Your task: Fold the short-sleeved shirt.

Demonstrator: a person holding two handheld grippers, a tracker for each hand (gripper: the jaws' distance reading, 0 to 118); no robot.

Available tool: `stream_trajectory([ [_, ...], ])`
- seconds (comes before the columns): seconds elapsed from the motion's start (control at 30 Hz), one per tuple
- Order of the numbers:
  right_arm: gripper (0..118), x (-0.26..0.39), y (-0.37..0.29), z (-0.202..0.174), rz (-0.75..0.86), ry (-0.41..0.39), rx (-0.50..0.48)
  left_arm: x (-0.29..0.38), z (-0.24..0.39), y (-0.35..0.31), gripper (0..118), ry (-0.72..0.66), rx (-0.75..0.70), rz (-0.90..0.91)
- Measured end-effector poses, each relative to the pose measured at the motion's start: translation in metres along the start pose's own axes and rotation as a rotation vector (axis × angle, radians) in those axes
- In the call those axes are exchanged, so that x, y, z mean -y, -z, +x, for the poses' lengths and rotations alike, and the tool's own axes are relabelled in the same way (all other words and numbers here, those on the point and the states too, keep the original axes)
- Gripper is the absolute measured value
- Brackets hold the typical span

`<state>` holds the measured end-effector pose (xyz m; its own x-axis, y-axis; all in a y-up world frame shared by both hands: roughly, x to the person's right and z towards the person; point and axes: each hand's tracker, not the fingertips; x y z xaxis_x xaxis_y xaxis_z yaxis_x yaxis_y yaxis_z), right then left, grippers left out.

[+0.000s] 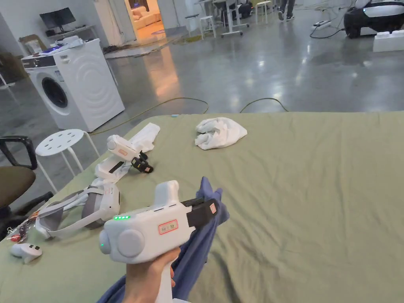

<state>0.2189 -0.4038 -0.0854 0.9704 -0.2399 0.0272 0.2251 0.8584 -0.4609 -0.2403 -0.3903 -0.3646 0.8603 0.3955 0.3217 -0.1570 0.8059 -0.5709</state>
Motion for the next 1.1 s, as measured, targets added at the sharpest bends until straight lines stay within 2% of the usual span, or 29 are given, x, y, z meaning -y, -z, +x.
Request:
stream_trajectory([
  [0.17, 3, 0.004, -0.022, 0.010, 0.030, 0.016, 0.065, 0.046, 0.142, 0.080, 4, 0.138, 0.264, -0.136],
  [0.23, 3, 0.010, -0.046, 0.031, 0.040, 0.038, 0.096, 0.086, 0.190, 0.117, 4, 0.179, 0.368, -0.288],
  [0.3, 3, 0.013, -0.057, 0.039, 0.044, 0.060, 0.128, 0.132, 0.223, 0.147, 4, 0.214, 0.437, -0.397],
  [0.4, 3, 0.019, -0.075, 0.047, 0.050, 0.057, 0.202, 0.192, 0.278, 0.162, 4, 0.238, 0.608, -0.500],
  [0.47, 3, 0.023, -0.085, 0.056, 0.042, 0.070, 0.219, 0.224, 0.304, 0.172, 4, 0.246, 0.662, -0.576],
  [0.5, 3, 0.025, -0.088, 0.059, 0.035, 0.079, 0.231, 0.235, 0.317, 0.175, 5, 0.273, 0.663, -0.598],
  [0.57, 3, 0.028, -0.092, 0.062, 0.031, 0.084, 0.251, 0.243, 0.337, 0.164, 27, 0.343, 0.622, -0.609],
  [0.63, 3, 0.028, -0.093, 0.062, 0.037, 0.088, 0.252, 0.237, 0.332, 0.157, 45, 0.312, 0.645, -0.605],
  [0.67, 3, 0.028, -0.093, 0.063, 0.042, 0.090, 0.248, 0.232, 0.328, 0.153, 73, 0.270, 0.665, -0.621],
  [0.7, 3, 0.026, -0.091, 0.062, 0.046, 0.090, 0.241, 0.218, 0.315, 0.143, 86, 0.226, 0.671, -0.608],
  [0.77, 3, 0.019, -0.085, 0.060, 0.060, 0.070, 0.226, 0.190, 0.296, 0.118, 86, 0.217, 0.640, -0.526],
  [0.87, 3, 0.004, -0.077, 0.051, 0.107, 0.011, 0.189, 0.135, 0.261, 0.052, 86, 0.331, 0.469, -0.287],
  [0.93, 3, -0.007, -0.073, 0.044, 0.141, -0.019, 0.161, 0.104, 0.237, 0.002, 86, 0.359, 0.376, -0.127],
  [1.1, 3, -0.029, -0.067, 0.030, 0.190, -0.057, 0.118, 0.081, 0.201, -0.106, 84, 0.343, 0.064, 0.225],
])
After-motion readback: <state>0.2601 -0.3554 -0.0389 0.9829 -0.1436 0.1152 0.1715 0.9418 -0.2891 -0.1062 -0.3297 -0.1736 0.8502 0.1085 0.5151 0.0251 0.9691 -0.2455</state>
